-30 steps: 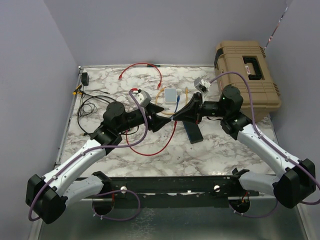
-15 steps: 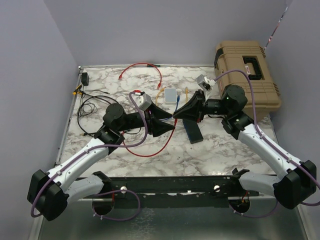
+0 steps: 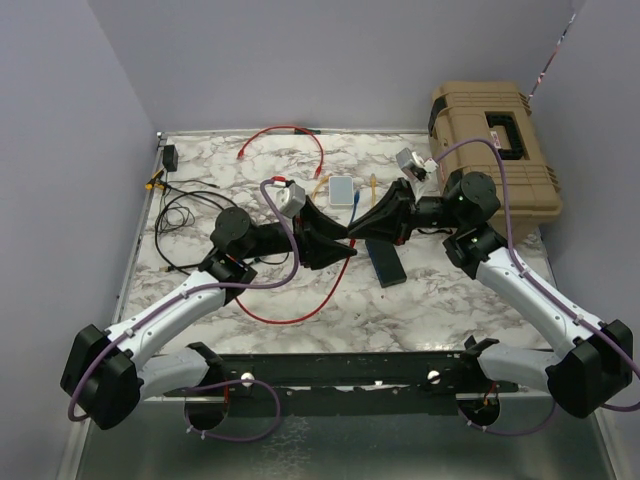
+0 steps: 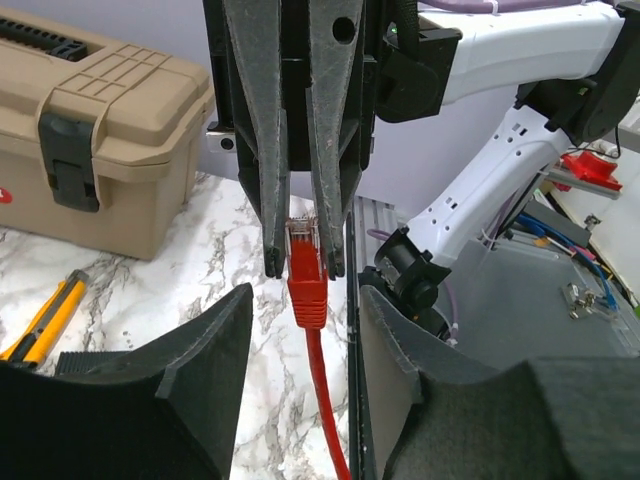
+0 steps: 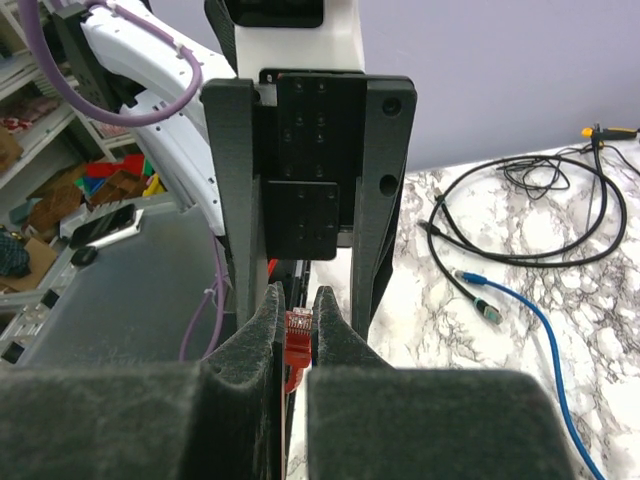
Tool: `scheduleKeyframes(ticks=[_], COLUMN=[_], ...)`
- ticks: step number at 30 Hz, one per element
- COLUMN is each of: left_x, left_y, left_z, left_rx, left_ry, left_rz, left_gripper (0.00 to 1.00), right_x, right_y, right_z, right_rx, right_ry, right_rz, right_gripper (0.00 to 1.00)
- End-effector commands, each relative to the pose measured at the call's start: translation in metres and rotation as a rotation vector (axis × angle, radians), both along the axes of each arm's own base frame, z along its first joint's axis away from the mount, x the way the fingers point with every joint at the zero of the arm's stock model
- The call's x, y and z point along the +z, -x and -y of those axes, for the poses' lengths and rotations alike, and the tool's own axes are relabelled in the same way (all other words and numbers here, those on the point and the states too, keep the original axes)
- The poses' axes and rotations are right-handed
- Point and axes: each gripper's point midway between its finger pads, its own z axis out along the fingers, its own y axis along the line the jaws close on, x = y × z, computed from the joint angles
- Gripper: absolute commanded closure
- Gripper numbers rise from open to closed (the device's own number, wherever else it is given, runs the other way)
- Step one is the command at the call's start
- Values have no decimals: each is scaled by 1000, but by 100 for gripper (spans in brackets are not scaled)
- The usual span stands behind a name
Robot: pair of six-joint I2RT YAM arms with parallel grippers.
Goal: Insert the plug into the switch port
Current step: Pick up the connector from the center of the board.
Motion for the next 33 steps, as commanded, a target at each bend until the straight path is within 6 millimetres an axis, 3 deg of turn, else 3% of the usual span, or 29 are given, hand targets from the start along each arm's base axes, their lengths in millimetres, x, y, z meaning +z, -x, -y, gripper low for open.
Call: scheduleKeyframes(ticks=[1, 14, 15, 18, 26, 33], left_x=[6, 6, 2, -17, -79, -136], left_y=[11, 13, 9, -7, -54, -77], left_z=[5, 4, 4, 4, -16, -31], left_rx=[-64, -52, -33, 45, 291, 390], left_ry=[28, 30, 10, -104, -442, -680], left_rz=[19, 31, 26, -1, -84, -156], left_gripper=[54, 100, 100, 100, 100, 100], right_x=[8, -4, -6, -12, -28, -49], right_y=[5, 2, 1, -5, -27, -64], right_z=[1, 1, 2, 4, 13, 35], right_rx=[36, 10, -1, -68, -247, -542], right_ry=[-23, 2, 7, 27, 83, 129], right_rz=[34, 29, 24, -2, -46, -109], right_gripper=[99, 99, 99, 98, 57, 41])
